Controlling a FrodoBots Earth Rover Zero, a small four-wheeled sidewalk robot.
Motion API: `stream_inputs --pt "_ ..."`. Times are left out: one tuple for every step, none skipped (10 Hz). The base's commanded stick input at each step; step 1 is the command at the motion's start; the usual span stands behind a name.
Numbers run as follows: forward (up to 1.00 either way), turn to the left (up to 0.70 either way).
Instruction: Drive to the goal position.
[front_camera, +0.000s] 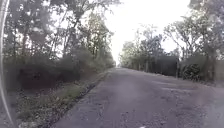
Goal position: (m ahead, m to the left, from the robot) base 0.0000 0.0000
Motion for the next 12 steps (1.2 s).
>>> stream_inputs --pt "0.05 0.0" --pt "0.05 0.0" --pt "0.05 0.0" --pt "0.05 0.0" --pt "0.05 0.0" --pt "0.05 0.0" --pt "0.05 0.0" --pt "0.05 0.0" --pt "0.05 0.0" --pt "0.05 0.0" --pt "0.05 0.0" --pt "0.05 0.0"
